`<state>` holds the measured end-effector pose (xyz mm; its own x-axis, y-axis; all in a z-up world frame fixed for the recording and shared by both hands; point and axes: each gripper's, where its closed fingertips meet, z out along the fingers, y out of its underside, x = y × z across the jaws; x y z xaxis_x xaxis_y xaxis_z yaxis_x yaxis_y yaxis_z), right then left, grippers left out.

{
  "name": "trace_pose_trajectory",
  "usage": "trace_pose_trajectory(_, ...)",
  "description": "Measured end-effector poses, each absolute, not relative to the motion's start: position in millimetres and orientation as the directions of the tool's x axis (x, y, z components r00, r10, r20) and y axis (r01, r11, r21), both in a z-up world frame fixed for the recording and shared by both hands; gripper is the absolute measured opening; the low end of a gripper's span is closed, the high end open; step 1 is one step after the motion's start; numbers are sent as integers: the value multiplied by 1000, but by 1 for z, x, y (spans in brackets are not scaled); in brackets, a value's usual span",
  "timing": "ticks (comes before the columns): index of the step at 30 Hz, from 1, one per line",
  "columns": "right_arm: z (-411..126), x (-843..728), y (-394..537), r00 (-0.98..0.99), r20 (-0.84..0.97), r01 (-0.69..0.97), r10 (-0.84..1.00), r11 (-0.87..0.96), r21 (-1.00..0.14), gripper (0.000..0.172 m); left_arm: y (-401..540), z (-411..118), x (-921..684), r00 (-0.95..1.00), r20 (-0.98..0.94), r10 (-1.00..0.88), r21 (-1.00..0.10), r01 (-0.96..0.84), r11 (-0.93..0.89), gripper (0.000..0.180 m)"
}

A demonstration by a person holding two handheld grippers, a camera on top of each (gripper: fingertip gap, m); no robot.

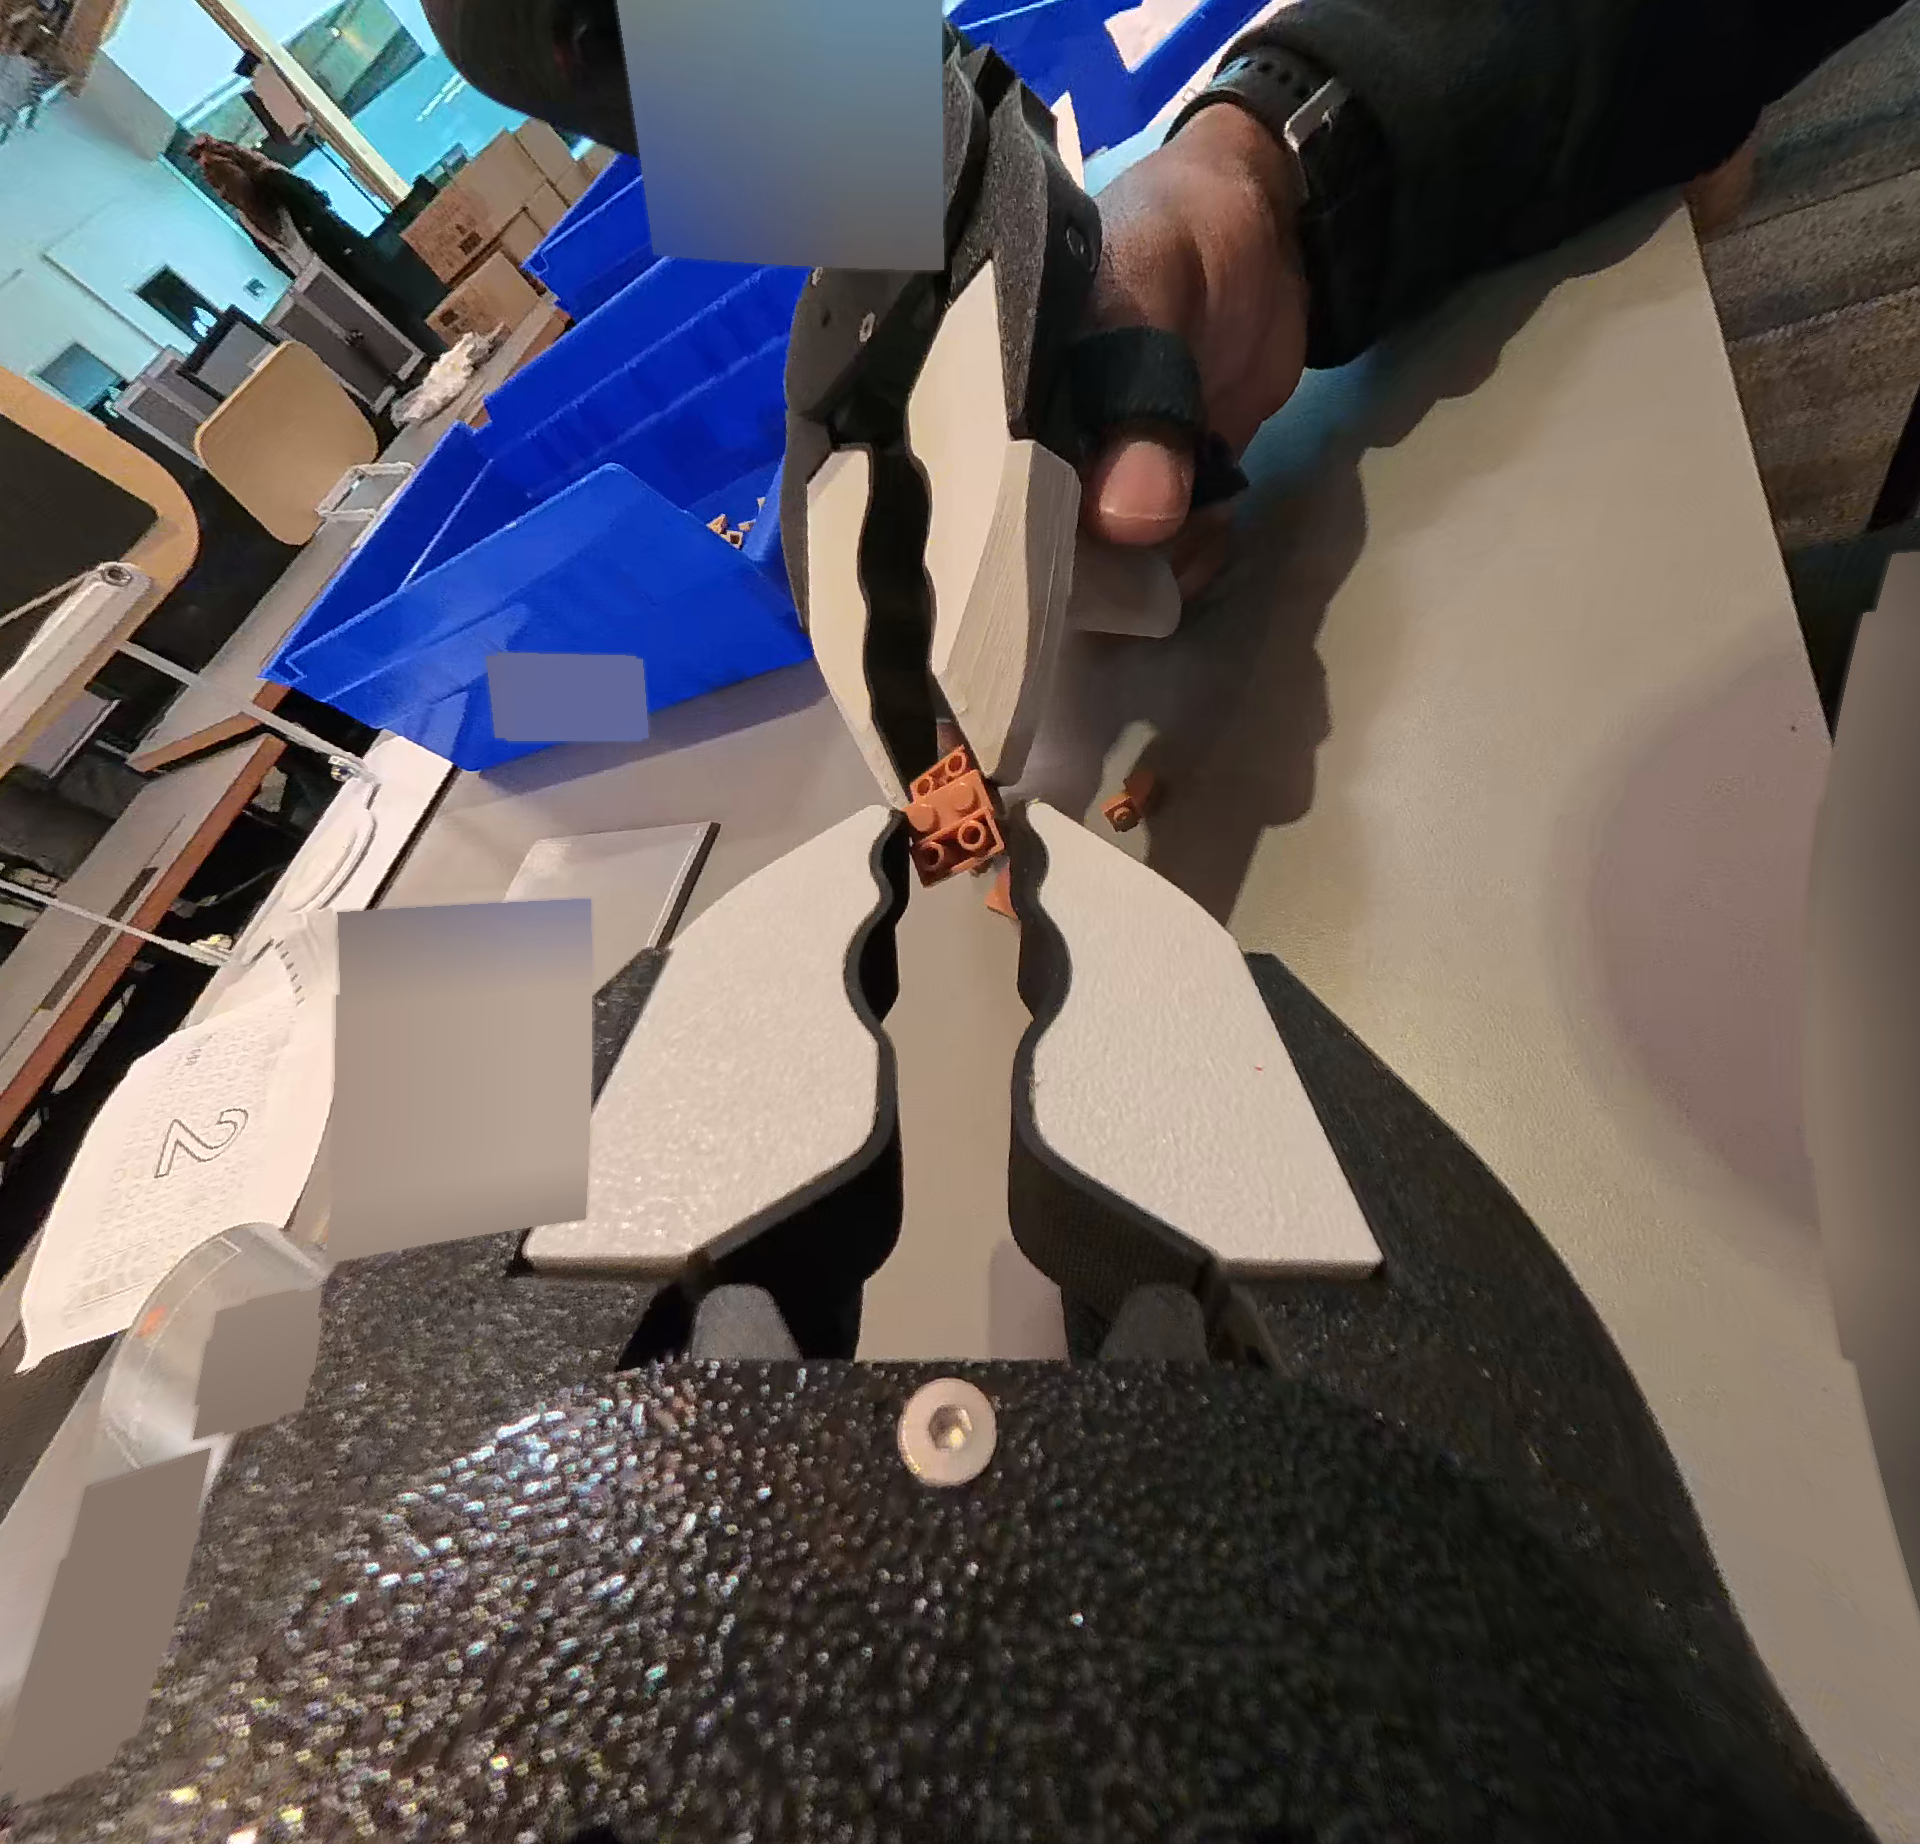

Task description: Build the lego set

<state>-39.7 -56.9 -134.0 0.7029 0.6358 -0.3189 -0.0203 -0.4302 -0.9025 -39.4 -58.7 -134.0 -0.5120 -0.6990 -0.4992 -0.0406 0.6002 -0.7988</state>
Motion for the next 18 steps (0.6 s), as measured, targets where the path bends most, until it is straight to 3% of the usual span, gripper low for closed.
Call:
trace_pose_trajectory(11,-133,-42,-59,678,-336,-29,654,-433,-901,17,-62,-133,-41,-579,-366,-728,-857,-94,506,18)
trace_pose_trajectory(18,-131,-43,-61,649,-385,-66,656,-456,-887,17,-64,-133,-41,-577,-397,-713,-842,-80,534,18)
